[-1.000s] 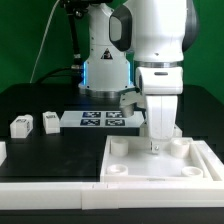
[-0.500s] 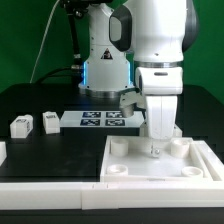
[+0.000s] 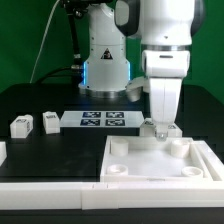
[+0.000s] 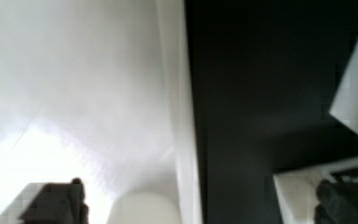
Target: Assemble one leg
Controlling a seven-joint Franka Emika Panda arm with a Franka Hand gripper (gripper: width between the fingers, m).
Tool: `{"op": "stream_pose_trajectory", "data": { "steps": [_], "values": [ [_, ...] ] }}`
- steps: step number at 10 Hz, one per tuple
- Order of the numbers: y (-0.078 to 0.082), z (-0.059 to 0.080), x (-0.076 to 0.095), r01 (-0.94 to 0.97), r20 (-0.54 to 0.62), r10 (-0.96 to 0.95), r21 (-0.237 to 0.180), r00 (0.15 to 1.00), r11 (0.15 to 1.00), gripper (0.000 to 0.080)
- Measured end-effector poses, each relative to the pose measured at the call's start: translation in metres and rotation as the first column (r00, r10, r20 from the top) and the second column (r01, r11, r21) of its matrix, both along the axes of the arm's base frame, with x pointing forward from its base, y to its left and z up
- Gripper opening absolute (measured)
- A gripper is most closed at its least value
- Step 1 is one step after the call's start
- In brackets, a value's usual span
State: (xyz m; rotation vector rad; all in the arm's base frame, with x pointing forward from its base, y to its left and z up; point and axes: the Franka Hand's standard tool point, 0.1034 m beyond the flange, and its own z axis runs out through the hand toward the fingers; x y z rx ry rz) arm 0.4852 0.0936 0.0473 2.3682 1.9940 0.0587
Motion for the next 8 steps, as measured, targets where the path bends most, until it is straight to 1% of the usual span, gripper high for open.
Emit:
{"op": "stream_pose_trajectory", "data": {
  "steps": [1,2,4,5,6,7,8],
  "values": [
    [0.001,0.009,0.001,0.008,0.013,-0.008,0.001,1.0,1.0,0.0649],
    [0.001,0.006,0.0,0.026,0.01,-0.026,0.002,1.0,1.0,0.0649],
    [0.001,0.005,0.0,0.037,0.008,-0.037,0.003,0.999,0.999,0.0649],
    [0.001,0.005,0.0,0.147,0.007,-0.147,0.012,0.989,0.989,0.0649],
    [0.003,0.003,-0.003,0.283,0.003,-0.283,0.025,0.959,0.959,0.0649],
    [0.006,-0.001,-0.012,0.408,-0.009,-0.408,0.032,0.913,0.912,0.0649],
    [0.011,-0.003,-0.018,0.56,-0.025,-0.56,0.039,0.828,0.827,0.0649]
  ]
}}
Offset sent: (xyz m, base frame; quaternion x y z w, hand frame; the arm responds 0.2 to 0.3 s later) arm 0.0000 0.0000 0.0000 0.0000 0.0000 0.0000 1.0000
